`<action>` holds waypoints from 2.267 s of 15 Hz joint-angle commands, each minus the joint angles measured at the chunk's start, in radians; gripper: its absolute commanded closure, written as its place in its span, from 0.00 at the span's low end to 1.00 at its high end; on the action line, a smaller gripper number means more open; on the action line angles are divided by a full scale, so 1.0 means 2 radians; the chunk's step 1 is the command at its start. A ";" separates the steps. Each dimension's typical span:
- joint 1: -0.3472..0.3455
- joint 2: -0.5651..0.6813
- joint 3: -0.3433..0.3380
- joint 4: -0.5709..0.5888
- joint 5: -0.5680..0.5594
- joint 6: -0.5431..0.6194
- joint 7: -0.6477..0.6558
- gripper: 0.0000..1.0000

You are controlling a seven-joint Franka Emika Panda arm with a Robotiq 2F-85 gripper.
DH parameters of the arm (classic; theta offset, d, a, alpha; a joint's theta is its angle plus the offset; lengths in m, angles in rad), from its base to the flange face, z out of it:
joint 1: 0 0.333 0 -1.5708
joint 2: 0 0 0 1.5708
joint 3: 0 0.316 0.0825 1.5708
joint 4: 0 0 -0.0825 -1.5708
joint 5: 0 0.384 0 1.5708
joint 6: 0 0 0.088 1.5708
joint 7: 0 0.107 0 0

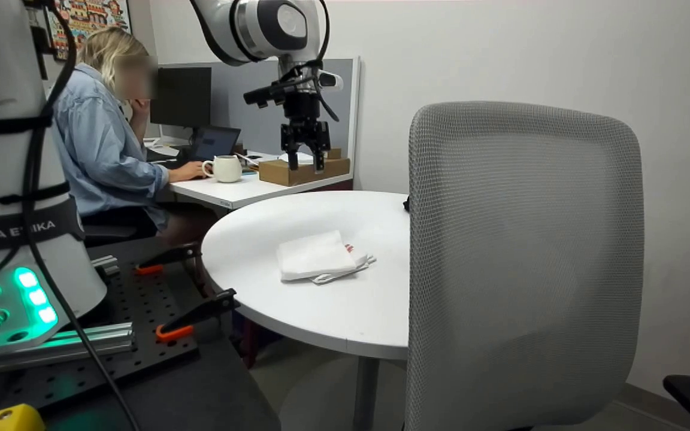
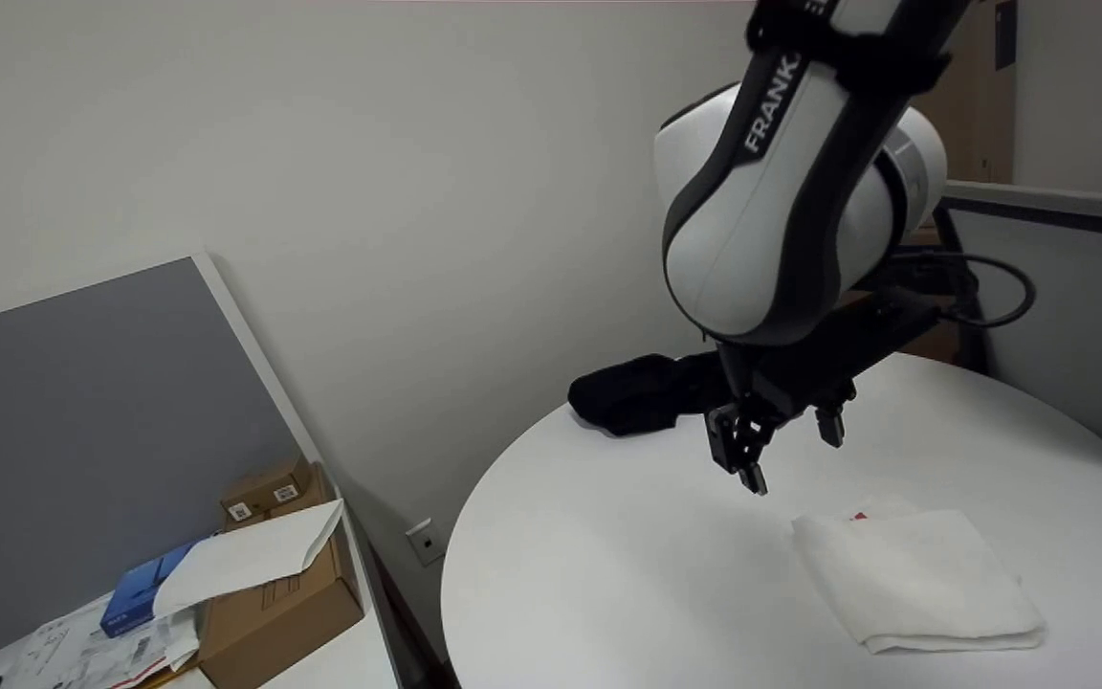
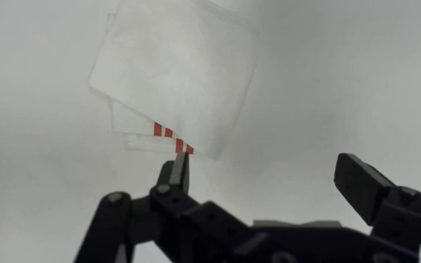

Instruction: Wipe the table top with the white towel

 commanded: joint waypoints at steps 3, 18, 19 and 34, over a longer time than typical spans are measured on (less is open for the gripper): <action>0.007 0.139 -0.029 0.090 -0.014 0.025 -0.030 0.00; 0.009 0.159 -0.049 0.072 0.024 0.051 -0.072 0.00; 0.011 0.159 -0.053 0.066 0.019 0.050 -0.069 0.00; 0.003 0.187 -0.095 0.020 0.014 0.079 -0.058 0.04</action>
